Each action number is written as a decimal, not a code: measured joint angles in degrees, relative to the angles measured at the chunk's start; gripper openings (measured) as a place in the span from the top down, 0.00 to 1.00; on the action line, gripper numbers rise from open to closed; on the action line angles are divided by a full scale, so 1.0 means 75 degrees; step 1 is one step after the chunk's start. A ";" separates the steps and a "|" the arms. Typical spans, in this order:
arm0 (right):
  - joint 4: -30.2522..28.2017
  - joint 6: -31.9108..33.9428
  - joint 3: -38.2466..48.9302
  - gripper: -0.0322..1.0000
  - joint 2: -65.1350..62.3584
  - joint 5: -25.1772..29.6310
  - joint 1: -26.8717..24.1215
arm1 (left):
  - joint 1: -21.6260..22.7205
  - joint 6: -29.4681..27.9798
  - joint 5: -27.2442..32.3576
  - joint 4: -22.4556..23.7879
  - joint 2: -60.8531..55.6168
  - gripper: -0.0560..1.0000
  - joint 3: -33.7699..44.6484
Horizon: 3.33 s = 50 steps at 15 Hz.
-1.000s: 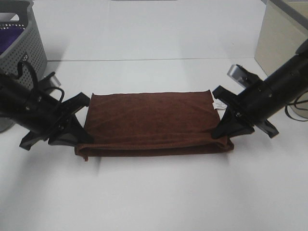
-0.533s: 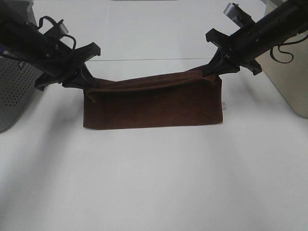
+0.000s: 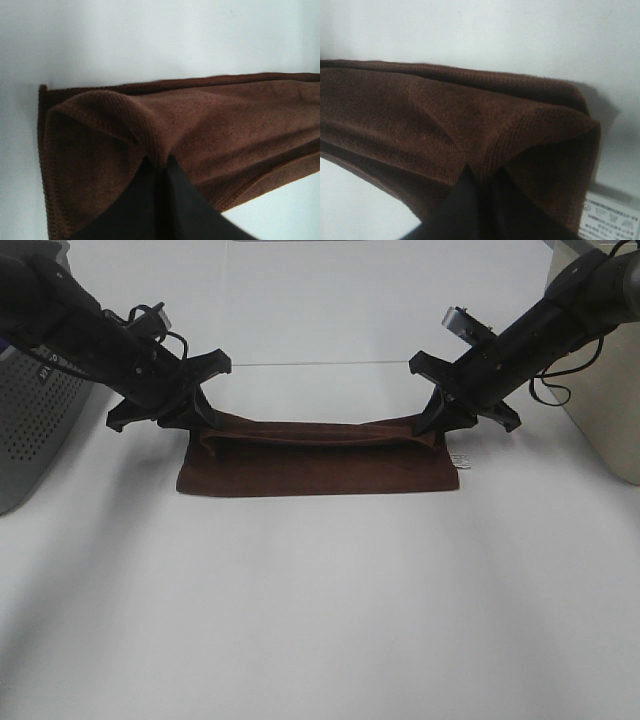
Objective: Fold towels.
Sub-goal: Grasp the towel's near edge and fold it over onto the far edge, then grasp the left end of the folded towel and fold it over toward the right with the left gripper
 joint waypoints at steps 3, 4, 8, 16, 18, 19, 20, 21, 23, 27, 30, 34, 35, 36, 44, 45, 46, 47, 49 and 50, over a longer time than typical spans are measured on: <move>-0.0168 0.0008 0.0000 0.84 0.0214 -0.0130 -0.0008 | 0.0008 0.0000 -0.0122 0.0053 0.0252 0.70 -0.0015; -0.0160 0.0008 -0.0015 0.62 0.0214 -0.0160 -0.0031 | 0.0023 0.0000 -0.0130 0.0046 0.0244 0.46 -0.0015; -0.0084 0.0008 -0.0466 0.14 0.0214 0.0879 -0.0076 | 0.0046 -0.0015 -0.0061 0.0306 -0.0053 0.18 -0.0015; -0.1123 0.1008 -0.0611 0.12 -0.0214 0.1627 -0.0076 | 0.0084 -0.1169 0.0092 0.1199 0.0031 0.19 -0.0023; -0.1123 0.1016 -0.0611 0.12 -0.0206 0.1627 -0.0076 | 0.0084 -0.0710 0.0092 0.0512 0.0260 0.19 -0.0122; -0.1123 0.1016 -0.0611 0.12 -0.0206 0.1627 -0.0076 | 0.0084 -0.0619 0.0122 0.0374 0.0405 0.19 -0.0229; -0.1123 0.1016 -0.0611 0.12 -0.0206 0.1627 -0.0076 | 0.0084 -0.0558 0.0298 0.0275 0.0542 0.19 -0.0397; -0.1123 0.1016 -0.0611 0.12 -0.0214 0.1627 -0.0076 | 0.0084 -0.0535 0.0489 0.0267 0.0672 0.20 -0.0573; -0.1123 0.1016 -0.0611 0.12 -0.0214 0.1627 -0.0076 | 0.0084 -0.0527 0.0756 0.0252 0.0894 0.21 -0.0940; -0.1123 0.1016 -0.0611 0.12 -0.0214 0.1612 -0.0076 | 0.0084 -0.0688 0.0940 0.0199 0.1154 0.41 -0.1268; -0.1123 0.1024 -0.0611 0.12 -0.0214 0.1566 -0.0076 | 0.0084 -0.0733 0.0947 0.0474 0.1161 0.85 -0.1268; -0.1123 0.1024 -0.0611 0.12 -0.0214 0.1551 -0.0076 | 0.0092 -0.1574 0.1123 0.2131 0.0588 0.91 -0.1314; -0.1123 0.1024 -0.0611 0.12 -0.0214 0.1551 -0.0076 | 0.0115 -0.2024 0.1291 0.2781 0.0382 0.91 -0.1375; -0.1115 0.1024 -0.0611 0.12 -0.0214 0.1551 -0.0076 | 0.0145 -0.2422 0.1551 0.3346 0.0122 0.91 -0.1497; -0.0810 0.1024 -0.0611 0.12 -0.0214 0.1551 -0.0076 | -0.0779 -0.2284 0.2903 0.2384 -0.0183 0.91 -0.3354; -0.0779 0.1024 -0.0611 0.12 -0.0214 0.1551 -0.0076 | -0.1016 -0.2284 0.2712 0.2353 -0.0038 0.91 -0.3369; -0.0726 0.1024 -0.0611 0.12 -0.0214 0.1551 -0.0076 | -0.1253 -0.2322 0.2490 0.2345 0.0115 0.91 -0.3369; -0.0672 0.1024 -0.0611 0.12 -0.0214 0.1551 -0.0076 | -0.1444 -0.2345 0.2269 0.2322 0.0283 0.91 -0.3369; -0.0443 0.1024 -0.0611 0.12 -0.0214 0.1551 -0.0076 | -0.1765 -0.2636 0.1872 0.2315 0.0565 0.91 -0.3369; -0.0374 0.1024 -0.0611 0.12 -0.0214 0.1551 -0.0076 | -0.1902 -0.2888 0.1635 0.2315 0.0665 0.91 -0.3369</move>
